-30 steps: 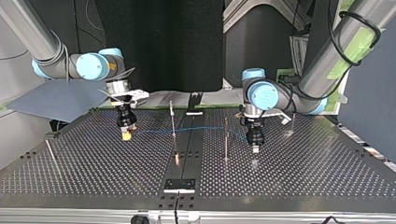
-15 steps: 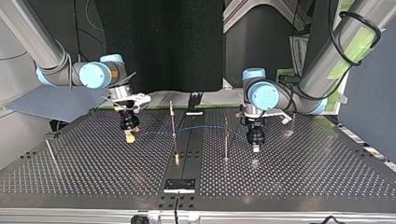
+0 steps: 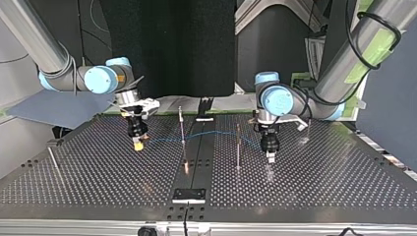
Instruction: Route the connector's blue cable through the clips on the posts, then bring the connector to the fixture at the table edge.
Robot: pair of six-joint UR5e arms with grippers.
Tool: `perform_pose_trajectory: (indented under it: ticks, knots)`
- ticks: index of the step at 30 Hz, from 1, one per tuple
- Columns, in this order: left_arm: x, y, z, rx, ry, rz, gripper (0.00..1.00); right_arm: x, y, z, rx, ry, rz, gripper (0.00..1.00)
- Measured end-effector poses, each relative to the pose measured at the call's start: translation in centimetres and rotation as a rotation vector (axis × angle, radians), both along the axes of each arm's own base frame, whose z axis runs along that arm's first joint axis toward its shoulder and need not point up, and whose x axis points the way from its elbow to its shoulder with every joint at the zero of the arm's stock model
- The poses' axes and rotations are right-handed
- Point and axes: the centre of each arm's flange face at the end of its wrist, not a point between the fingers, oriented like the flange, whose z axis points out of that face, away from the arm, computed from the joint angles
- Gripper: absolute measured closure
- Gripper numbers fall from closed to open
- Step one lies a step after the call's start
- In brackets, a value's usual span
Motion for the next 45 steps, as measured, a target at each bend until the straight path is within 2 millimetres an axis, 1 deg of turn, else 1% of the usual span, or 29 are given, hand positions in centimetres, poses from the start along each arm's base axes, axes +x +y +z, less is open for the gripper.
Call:
perform_pose_trajectory:
  ticks: [3, 4, 5, 6, 15, 19, 24, 29, 38, 42, 45]
  knots:
    - [-0.2, 0.0, -0.1, 0.026, 0.013, 0.02, 0.38, 0.0, 0.0, 0.0, 0.0, 0.0, 0.0, 1.0]
    - [-0.2, 0.1, -0.1, 0.037, 0.017, 0.027, 0.33, 0.0, 0.0, 0.0, 0.0, 0.0, 0.001, 1.0]
    - [-0.2, 0.1, -0.1, 0.045, 0.019, 0.029, 0.33, 0.0, 0.0, 0.0, 0.001, 0.0, 0.0, 1.0]
    - [-0.3, 0.1, -0.2, 0.053, 0.021, 0.029, 0.0, 0.0, 0.0, 0.0, 0.001, 0.0, 0.001, 1.0]
    - [-1.0, 0.0, -0.7, 0.13, 0.07, 0.05, 0.0, -0.1, 0.0, -0.1, 0.004, 0.001, 0.0, 1.0]
    - [-2.1, 0.2, -1.5, 0.164, 0.122, 0.065, 0.0, -0.1, 0.0, -0.1, 0.006, 0.001, 0.002, 1.0]
    - [-3.9, 0.0, -2.2, 0.163, 0.163, 0.031, 0.0, -0.1, 0.0, -0.1, 0.007, 0.0, 0.003, 1.0]
    - [-5.5, -0.5, -1.6, 0.136, 0.139, -0.017, 0.0, -0.2, -0.1, -0.1, 0.007, 0.0, 0.003, 1.0]
    - [-8.1, -0.9, 0.1, 0.045, 0.06, -0.093, 0.0, -0.2, 0.0, -0.2, 0.012, 0.001, 0.002, 1.0]
    - [-9.6, -1.1, 0.4, 0.018, 0.06, -0.109, 0.0, -0.2, 0.0, -0.2, 0.015, 0.002, 0.002, 1.0]
    - [-10.7, -1.3, 0.3, 0.01, 0.067, -0.12, 0.0, -0.3, 0.0, -0.2, 0.015, 0.002, 0.001, 1.0]
